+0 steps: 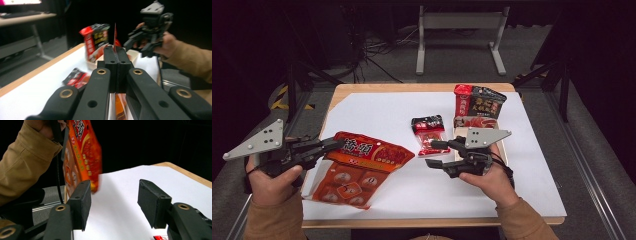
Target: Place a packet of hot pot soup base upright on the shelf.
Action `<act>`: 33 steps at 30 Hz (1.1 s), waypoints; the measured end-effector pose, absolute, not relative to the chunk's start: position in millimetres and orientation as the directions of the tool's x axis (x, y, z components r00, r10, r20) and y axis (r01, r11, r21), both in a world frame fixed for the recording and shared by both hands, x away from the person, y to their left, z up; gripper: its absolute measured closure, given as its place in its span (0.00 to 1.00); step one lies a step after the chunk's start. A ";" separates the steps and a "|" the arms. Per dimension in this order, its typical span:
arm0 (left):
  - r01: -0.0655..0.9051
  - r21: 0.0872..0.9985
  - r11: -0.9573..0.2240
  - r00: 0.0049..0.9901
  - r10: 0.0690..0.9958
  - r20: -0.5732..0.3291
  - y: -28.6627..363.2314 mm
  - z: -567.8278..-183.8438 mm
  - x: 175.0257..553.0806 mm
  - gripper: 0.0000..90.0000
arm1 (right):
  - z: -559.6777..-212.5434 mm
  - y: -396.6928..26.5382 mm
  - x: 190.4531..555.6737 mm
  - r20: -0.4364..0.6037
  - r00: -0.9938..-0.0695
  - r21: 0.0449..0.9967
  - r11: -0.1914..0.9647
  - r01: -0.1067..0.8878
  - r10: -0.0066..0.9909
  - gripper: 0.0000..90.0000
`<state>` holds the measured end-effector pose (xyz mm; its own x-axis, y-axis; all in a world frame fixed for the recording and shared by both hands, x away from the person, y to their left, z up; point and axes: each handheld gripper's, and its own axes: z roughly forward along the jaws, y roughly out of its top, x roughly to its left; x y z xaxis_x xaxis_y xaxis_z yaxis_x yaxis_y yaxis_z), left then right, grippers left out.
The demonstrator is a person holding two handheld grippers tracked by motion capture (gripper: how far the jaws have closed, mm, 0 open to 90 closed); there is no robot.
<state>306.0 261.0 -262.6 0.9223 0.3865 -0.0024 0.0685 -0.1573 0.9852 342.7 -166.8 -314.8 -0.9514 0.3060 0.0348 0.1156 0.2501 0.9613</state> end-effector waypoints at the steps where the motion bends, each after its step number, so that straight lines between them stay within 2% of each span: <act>1: 0.064 0.986 -0.151 0.928 0.374 -0.003 259.0 -262.0 305.0 1.00 | -314.1 -166.9 341.9 0.035 -0.953 0.965 0.239 0.111 0.301 0.49; 8: 0.029 0.984 -0.177 0.942 0.333 0.032 246.0 -258.1 303.5 1.00 | -312.2 -171.3 343.9 0.035 -0.948 0.974 0.203 0.104 0.317 0.49; 20: 0.030 0.988 -0.150 0.959 0.283 0.014 218.3 -258.6 318.5 1.00 | -314.7 -169.5 347.9 0.043 -0.948 0.982 0.163 0.098 0.316 0.43; 33: 0.031 0.994 -0.106 0.971 0.237 -0.005 188.3 -262.1 336.5 1.00 | -319.2 -174.5 351.4 0.055 -0.944 0.987 0.129 0.101 0.325 0.43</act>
<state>336.5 188.3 -262.1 0.9714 0.2373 -0.0053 0.0314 -0.1063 0.9938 351.4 -174.5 -319.2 -0.9441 0.3251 0.0546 0.1013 0.1286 0.9865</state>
